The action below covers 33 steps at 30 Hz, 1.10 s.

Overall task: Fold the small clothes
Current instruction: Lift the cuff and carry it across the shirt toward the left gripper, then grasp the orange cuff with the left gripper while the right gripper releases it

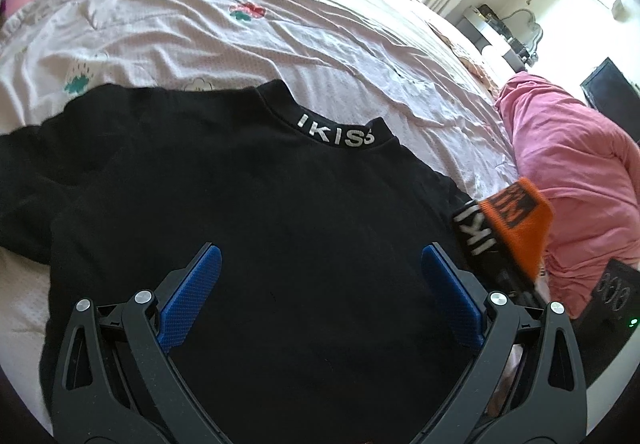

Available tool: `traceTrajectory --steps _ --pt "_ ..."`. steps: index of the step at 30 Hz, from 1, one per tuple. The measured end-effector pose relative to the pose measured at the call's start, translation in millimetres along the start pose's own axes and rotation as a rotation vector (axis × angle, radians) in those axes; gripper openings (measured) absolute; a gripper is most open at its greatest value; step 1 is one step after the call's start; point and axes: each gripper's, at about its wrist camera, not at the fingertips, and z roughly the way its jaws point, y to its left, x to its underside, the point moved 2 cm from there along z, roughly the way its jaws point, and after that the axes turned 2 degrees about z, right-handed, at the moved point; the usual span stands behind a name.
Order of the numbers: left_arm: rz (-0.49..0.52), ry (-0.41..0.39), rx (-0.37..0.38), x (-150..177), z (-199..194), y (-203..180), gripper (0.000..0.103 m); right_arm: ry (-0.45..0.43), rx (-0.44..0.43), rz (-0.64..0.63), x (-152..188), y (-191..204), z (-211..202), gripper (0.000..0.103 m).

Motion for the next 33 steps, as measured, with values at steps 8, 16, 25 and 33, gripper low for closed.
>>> traceTrajectory --steps 8,16,25,33 --pt "-0.048 0.036 0.053 7 13 8 0.094 0.048 -0.051 0.039 7 -1 9 0.033" --pt "-0.040 0.083 0.112 19 30 -6 0.092 0.026 -0.083 0.059 3 -3 -4 0.035" --pt "-0.049 0.137 0.213 33 47 -27 0.072 -0.021 -0.061 0.129 -10 -31 -22 0.037" --pt "-0.050 0.164 0.199 39 64 -36 0.058 -0.032 0.001 0.169 -15 -53 -32 0.038"
